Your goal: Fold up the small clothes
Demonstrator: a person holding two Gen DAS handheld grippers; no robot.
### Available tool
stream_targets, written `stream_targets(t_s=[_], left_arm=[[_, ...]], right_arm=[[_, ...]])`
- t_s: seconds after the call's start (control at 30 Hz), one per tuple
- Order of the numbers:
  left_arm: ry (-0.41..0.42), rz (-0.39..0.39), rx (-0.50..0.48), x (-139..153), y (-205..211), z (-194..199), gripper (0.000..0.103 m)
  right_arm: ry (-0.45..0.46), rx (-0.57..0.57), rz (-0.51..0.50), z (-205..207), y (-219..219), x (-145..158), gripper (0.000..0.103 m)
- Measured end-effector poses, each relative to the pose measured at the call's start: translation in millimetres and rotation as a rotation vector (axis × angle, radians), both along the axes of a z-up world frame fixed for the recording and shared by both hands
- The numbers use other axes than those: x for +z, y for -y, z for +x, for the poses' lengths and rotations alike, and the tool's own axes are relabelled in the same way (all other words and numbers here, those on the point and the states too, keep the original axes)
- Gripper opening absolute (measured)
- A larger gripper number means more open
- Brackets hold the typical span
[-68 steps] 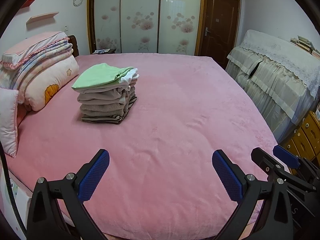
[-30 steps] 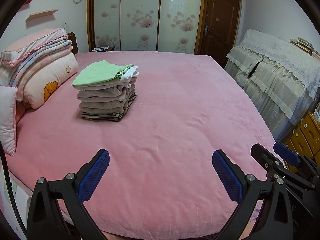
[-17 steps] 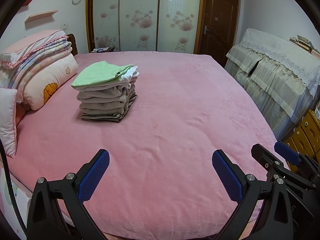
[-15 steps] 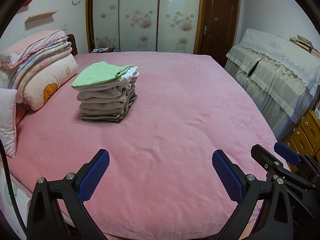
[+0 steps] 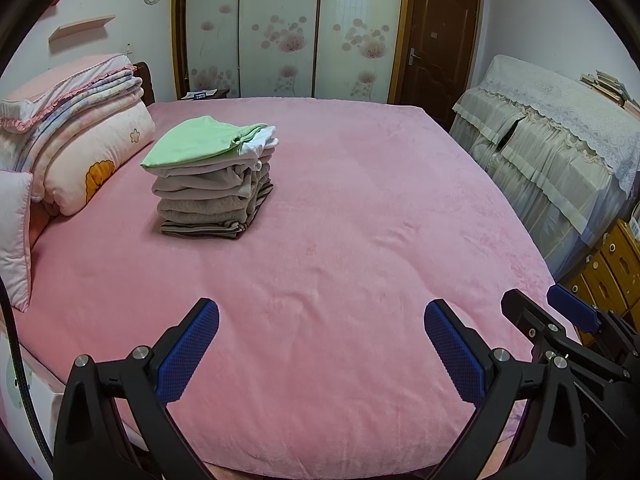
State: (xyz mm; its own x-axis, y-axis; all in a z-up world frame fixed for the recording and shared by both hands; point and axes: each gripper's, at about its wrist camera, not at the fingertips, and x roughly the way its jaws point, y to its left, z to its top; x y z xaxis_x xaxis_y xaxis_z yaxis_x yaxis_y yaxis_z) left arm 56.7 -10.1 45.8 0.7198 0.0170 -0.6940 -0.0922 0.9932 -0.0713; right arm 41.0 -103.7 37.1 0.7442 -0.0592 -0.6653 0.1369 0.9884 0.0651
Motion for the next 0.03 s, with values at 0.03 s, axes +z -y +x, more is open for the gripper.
stream_targets(t_s=[0.03], left_arm=[[-0.001,0.0,0.0,-0.4,-0.2,0.0,0.102]], right_arm=[[-0.001,0.0,0.0,-0.1,0.4,0.0,0.062]])
